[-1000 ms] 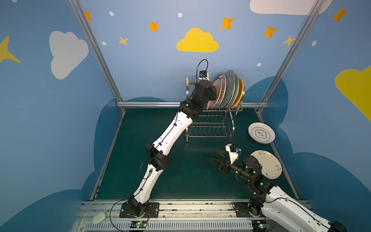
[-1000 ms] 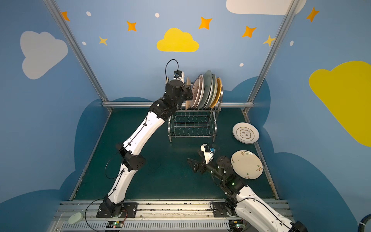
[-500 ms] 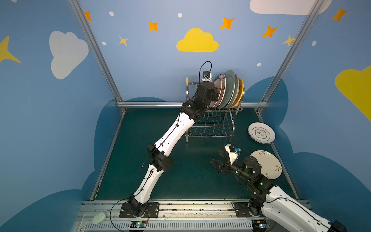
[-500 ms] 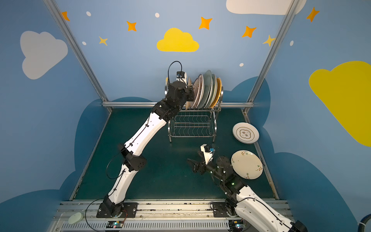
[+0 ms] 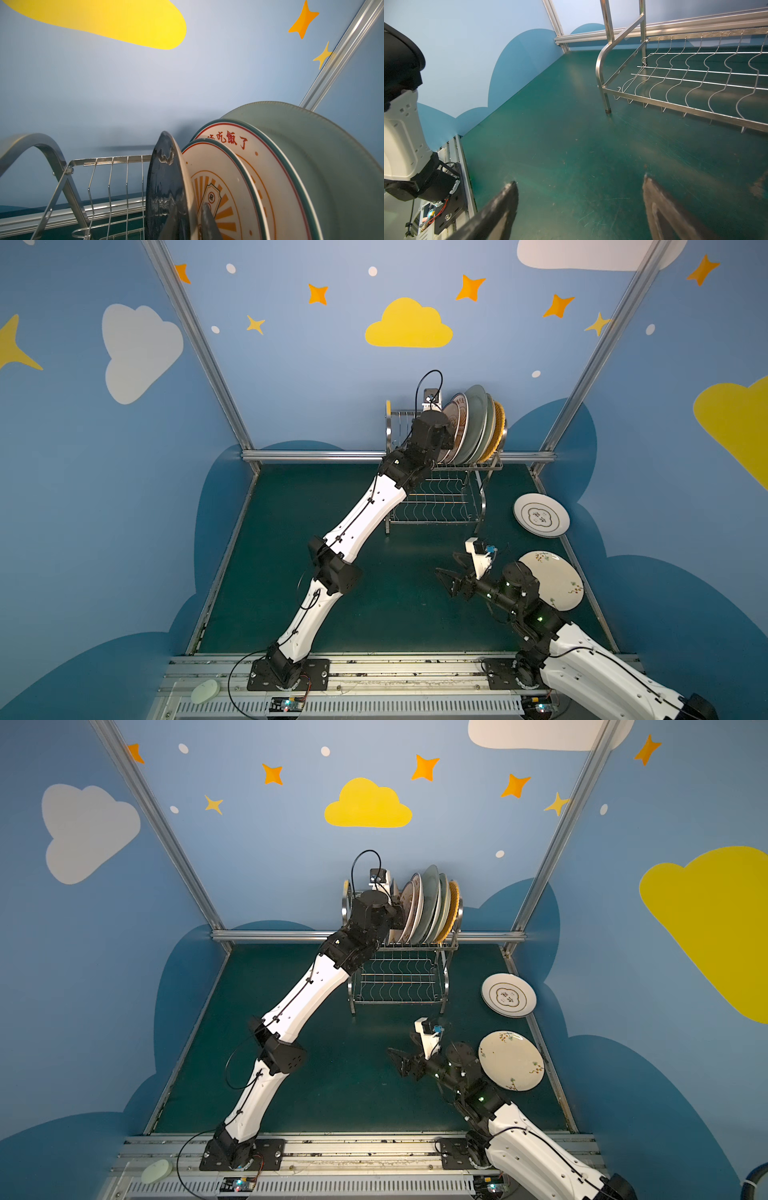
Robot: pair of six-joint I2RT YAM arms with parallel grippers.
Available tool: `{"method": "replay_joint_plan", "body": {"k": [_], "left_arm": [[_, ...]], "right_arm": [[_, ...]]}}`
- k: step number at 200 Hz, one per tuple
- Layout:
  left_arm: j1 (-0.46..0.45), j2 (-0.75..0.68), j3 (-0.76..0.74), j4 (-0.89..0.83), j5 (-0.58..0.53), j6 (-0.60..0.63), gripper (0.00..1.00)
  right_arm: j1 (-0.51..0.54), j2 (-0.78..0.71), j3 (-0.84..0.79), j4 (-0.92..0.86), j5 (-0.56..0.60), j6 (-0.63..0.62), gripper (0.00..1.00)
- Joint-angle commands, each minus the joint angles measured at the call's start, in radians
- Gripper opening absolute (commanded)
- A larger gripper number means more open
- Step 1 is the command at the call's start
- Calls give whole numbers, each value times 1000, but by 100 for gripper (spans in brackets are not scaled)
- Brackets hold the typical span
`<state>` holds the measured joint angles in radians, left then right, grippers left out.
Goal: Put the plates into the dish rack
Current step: 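Lower the dark blue plate into the rack slot beside the sunburst plates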
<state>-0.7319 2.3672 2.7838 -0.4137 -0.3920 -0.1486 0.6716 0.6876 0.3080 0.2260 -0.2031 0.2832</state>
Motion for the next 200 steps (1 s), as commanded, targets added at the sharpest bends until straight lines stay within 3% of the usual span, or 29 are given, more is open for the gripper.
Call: {"method": "replay_joint_plan", "body": {"k": [1, 58, 166, 200], "left_arm": [[-1, 14, 28, 23, -15, 12, 21], [-3, -1, 28, 21, -1, 8, 33], [-3, -65, 27, 3, 44, -5, 64], [-5, -87, 28, -12, 71, -23, 77]], "right_arm": [[7, 4, 29, 4, 4, -7, 92], [8, 2, 31, 2, 7, -9, 91], [9, 0, 34, -5, 8, -9, 91], [9, -2, 34, -7, 9, -9, 91]]}}
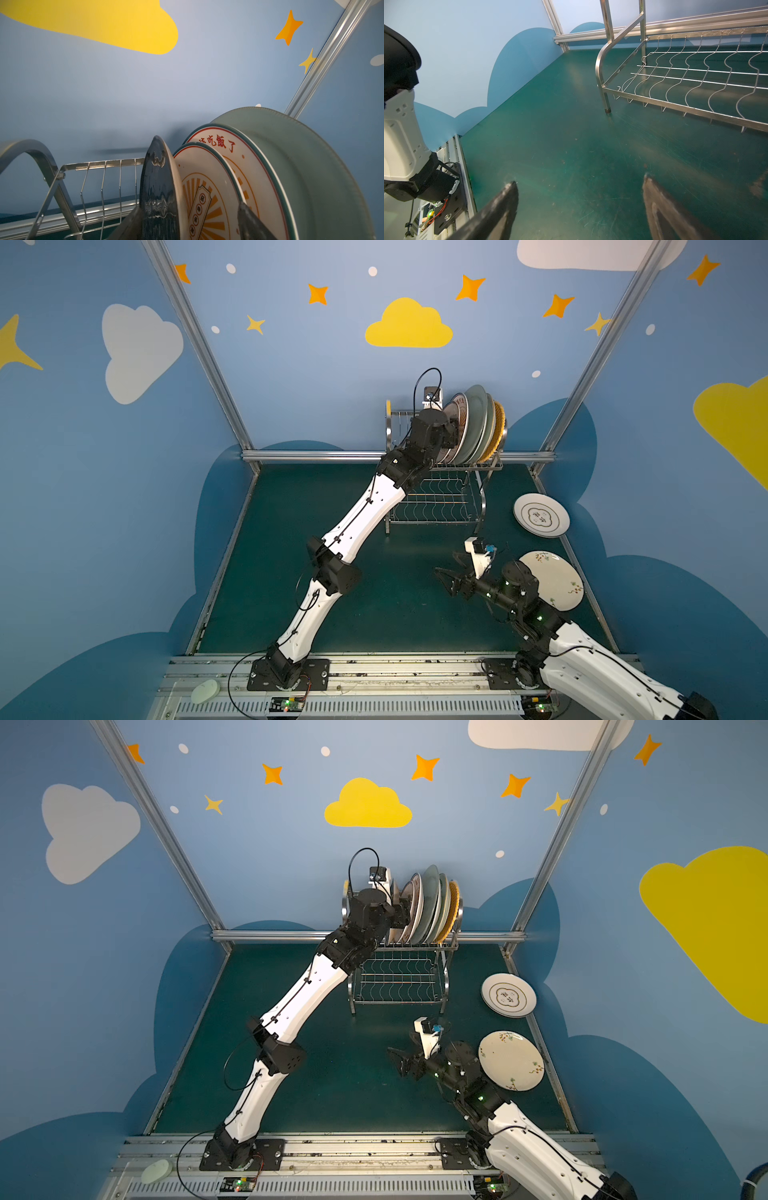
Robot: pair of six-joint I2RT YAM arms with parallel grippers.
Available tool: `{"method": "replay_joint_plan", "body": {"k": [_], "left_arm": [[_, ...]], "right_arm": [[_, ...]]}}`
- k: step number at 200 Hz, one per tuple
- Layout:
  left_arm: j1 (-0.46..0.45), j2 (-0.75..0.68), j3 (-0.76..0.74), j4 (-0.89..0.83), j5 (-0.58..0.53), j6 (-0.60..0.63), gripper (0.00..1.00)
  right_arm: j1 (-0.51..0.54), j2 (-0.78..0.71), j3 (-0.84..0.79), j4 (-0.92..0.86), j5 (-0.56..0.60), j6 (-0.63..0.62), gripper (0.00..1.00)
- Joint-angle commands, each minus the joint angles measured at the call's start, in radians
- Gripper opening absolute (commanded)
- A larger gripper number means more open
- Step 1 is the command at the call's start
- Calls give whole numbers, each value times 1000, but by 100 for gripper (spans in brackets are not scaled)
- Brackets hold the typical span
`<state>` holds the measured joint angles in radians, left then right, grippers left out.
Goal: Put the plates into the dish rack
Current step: 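Lower the dark blue plate into the rack slot beside the sunburst plates, then open the left gripper and withdraw it from the rack toward the robot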
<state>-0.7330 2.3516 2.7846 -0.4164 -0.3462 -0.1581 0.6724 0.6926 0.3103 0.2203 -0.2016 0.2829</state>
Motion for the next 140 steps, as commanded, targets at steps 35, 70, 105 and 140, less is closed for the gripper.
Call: {"method": "replay_joint_plan", "body": {"k": [35, 70, 105, 140], "left_arm": [[-5, -99, 27, -43, 19, -25, 100], [-8, -130, 26, -99, 32, -33, 100], [-28, -180, 22, -178, 37, -42, 100], [-44, -287, -64, -290, 96, -105, 100]], "right_arm": [[10, -12, 32, -4, 7, -10, 91], [10, -24, 30, -8, 12, -11, 91], [10, -21, 31, -10, 14, -11, 91], [12, -22, 31, -15, 19, -16, 91]]}}
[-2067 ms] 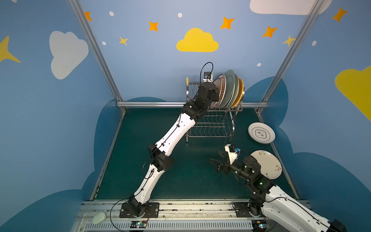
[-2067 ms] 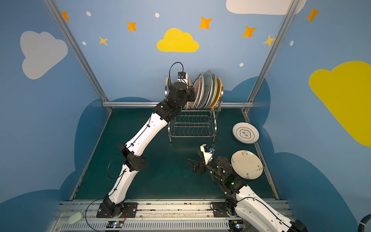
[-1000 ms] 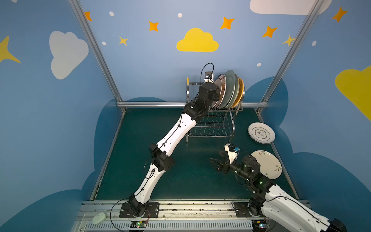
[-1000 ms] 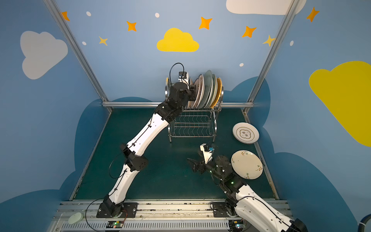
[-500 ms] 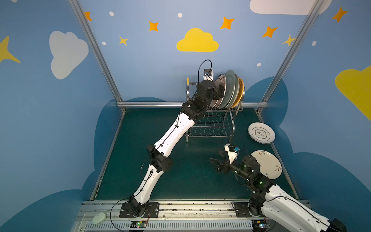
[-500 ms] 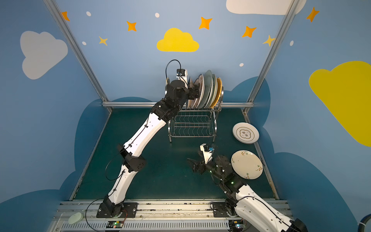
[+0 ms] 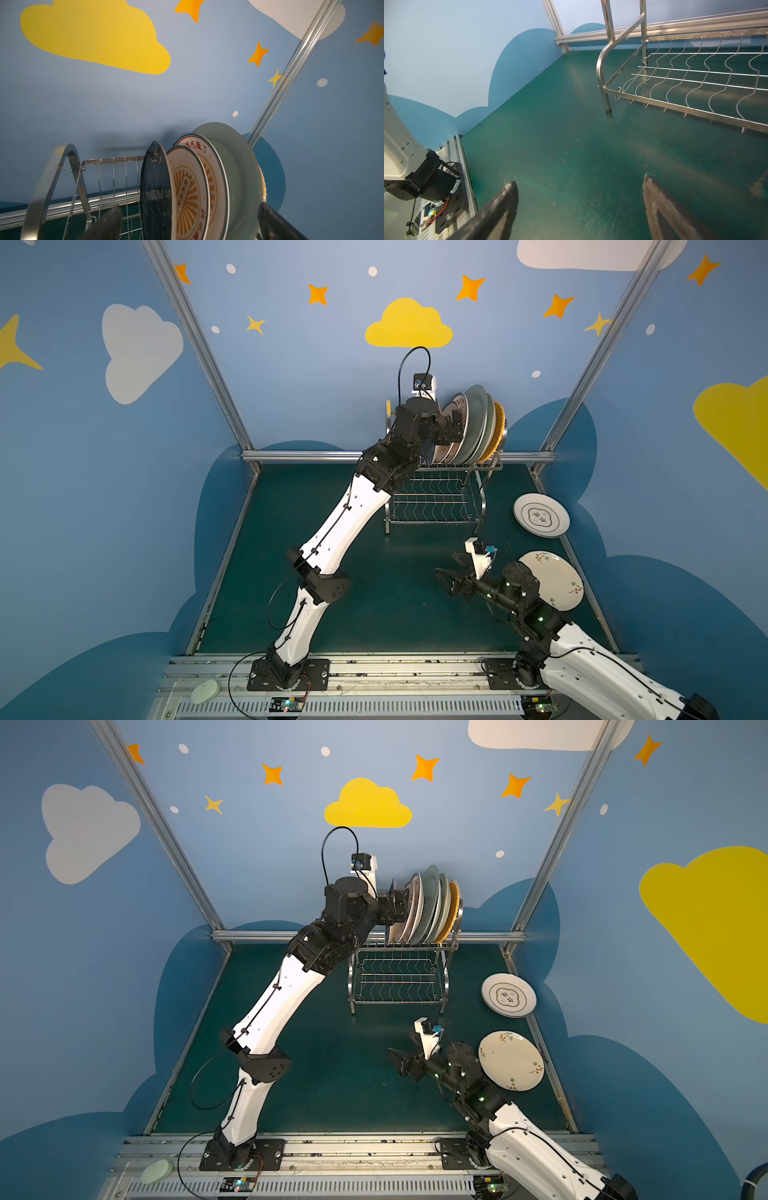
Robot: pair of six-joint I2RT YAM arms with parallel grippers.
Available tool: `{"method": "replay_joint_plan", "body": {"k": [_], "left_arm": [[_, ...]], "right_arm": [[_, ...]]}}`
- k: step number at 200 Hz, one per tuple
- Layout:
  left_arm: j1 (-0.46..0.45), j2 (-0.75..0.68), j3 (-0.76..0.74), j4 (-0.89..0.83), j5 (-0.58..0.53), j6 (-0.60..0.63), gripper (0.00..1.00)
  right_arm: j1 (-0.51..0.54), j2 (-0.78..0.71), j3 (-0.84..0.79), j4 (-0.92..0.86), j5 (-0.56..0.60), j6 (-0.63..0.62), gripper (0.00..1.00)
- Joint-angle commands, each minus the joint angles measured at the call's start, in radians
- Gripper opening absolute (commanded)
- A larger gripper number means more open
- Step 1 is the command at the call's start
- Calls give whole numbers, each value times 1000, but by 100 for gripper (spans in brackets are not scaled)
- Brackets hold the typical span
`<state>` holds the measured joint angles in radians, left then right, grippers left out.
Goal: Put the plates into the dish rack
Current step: 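Open the left gripper and withdraw it from the rack toward the robot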
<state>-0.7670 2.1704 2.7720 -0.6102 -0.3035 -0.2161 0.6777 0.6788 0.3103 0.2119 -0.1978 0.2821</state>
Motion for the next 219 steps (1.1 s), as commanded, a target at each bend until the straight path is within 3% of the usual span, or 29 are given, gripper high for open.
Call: {"method": "replay_joint_plan", "body": {"k": [1, 26, 54, 69, 104, 166, 184, 219], "left_arm": [[-11, -112, -60, -97, 58, -47, 100], [-14, -270, -300, -51, 121, -78, 100], [-14, -528, -731, 192, 162, -118, 100], [-14, -649, -883, 258, 151, -147, 100], [-12, -884, -1105, 183, 165, -193, 100], [-6, -1413, -1677, 155, 246, -191, 100], [-3, -1519, -1780, 90, 256, -187, 100], [-2, -1691, -1975, 45, 296, -250, 100]], "right_arm": [[7, -9, 30, -6, 15, -14, 91], [6, -6, 32, -9, 18, -18, 91], [8, -4, 32, -14, 29, -20, 91], [8, 4, 32, -15, 36, -23, 91], [9, 30, 35, -17, 44, -29, 91], [10, 69, 45, -29, 100, -10, 91], [7, 89, 51, -57, 193, 49, 91], [1, 115, 102, -128, 229, 45, 91]]}}
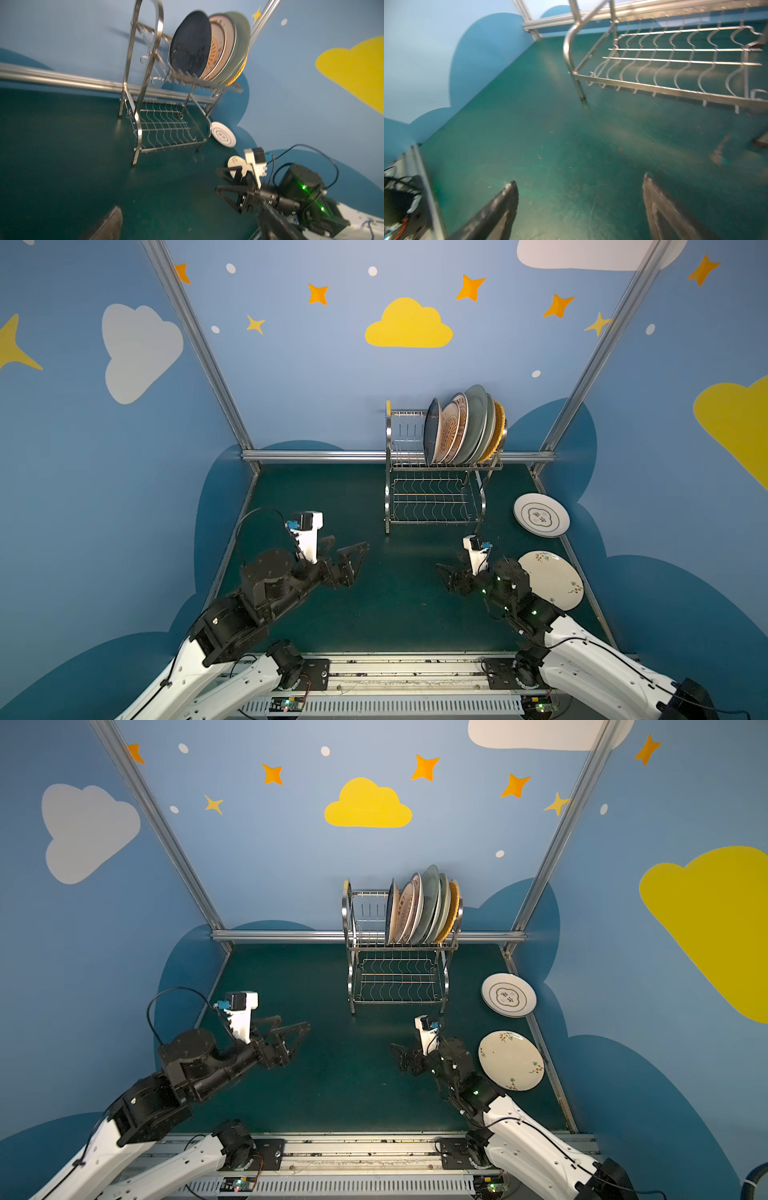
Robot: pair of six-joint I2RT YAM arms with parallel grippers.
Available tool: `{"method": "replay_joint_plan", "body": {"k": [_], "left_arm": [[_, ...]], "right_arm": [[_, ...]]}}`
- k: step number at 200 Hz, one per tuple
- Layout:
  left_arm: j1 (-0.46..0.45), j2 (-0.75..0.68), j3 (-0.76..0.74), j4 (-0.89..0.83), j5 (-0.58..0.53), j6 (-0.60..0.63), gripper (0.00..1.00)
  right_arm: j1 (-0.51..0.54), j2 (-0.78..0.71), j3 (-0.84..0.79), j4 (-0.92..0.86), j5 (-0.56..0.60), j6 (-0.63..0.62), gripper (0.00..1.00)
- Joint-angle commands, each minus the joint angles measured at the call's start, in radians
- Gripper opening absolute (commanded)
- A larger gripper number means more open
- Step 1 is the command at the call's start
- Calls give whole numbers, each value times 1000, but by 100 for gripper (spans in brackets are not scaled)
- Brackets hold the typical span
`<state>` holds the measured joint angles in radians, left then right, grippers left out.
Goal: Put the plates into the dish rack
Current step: 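Open the left gripper and withdraw it from the rack toward the robot, then reach the right gripper to the floral white plate and grip its rim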
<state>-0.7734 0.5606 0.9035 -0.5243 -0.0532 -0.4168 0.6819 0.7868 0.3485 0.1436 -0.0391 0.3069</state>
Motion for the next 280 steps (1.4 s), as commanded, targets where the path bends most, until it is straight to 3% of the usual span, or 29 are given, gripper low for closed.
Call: {"method": "replay_joint_plan", "body": {"k": [1, 17, 35, 61, 102, 137, 175, 234, 280], "left_arm": [[4, -86, -115, -39, 49, -51, 100], [5, -145, -203, -21, 62, -73, 100], [6, -194, -271, -21, 29, -84, 100], [17, -234, -268, -51, 35, -84, 100], [-6, -318, -246, -140, 11, -53, 100], [23, -317, -252, -125, 25, -24, 100], [83, -240, -259, -103, 137, -36, 100], [116, -200, -261, -94, 175, -42, 100], [131, -178, -264, -84, 200, -44, 100]], "right_arm": [[-4, 8, 67, -64, 76, 20, 91], [-23, 9, 99, -117, 103, 27, 91], [-70, 7, 116, -146, 42, 53, 91], [-140, -2, 86, -168, -6, 131, 91], [-276, -81, 78, -352, 143, 241, 91], [-488, -77, 113, -487, 152, 289, 91], [-778, 43, 157, -487, 41, 345, 91], [-1167, 113, 182, -605, 25, 393, 91], [-1334, 85, 167, -698, 78, 432, 91]]}}
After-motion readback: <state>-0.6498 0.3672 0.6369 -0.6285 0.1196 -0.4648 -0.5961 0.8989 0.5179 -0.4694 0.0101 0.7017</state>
